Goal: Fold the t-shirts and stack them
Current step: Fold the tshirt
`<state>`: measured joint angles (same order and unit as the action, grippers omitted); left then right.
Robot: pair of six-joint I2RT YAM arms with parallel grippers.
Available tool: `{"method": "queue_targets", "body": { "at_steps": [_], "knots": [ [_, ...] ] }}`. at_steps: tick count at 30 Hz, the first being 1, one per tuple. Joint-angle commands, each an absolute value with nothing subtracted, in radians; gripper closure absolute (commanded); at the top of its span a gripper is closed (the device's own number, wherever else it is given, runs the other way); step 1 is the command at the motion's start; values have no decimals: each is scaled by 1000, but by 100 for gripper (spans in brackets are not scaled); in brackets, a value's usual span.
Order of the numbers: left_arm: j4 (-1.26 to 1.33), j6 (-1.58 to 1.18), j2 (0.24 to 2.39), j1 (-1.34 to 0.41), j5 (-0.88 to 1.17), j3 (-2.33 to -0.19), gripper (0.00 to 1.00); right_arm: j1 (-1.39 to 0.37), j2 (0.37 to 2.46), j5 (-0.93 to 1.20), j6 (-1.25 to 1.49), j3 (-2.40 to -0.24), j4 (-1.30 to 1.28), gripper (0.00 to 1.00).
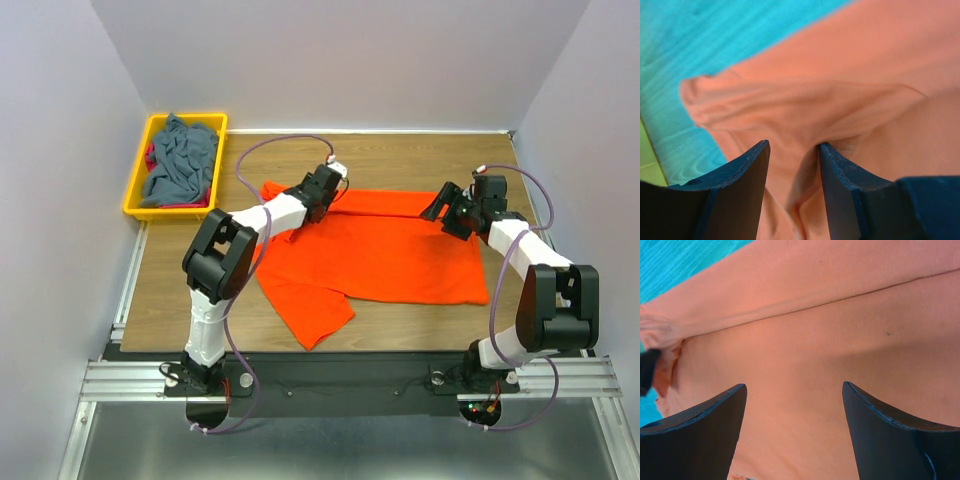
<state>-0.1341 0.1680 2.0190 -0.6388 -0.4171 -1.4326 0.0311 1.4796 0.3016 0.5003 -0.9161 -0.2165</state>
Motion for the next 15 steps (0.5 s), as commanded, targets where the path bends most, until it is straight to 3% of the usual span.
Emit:
{"method": "queue_targets", "body": {
  "at_steps": [1, 6, 15],
  "knots": [
    [-133, 192, 2017, -597, -385, -1528, 45, 26, 1480, 316, 486, -920, -190, 17],
    [-135, 163, 2002, -549, -278, -1543, 42, 26, 1474, 322, 476, -916, -190, 17],
    [-140, 54, 1982, -511, -259, -1557, 37, 26, 1477, 347, 465, -916, -190, 17]
  ]
}}
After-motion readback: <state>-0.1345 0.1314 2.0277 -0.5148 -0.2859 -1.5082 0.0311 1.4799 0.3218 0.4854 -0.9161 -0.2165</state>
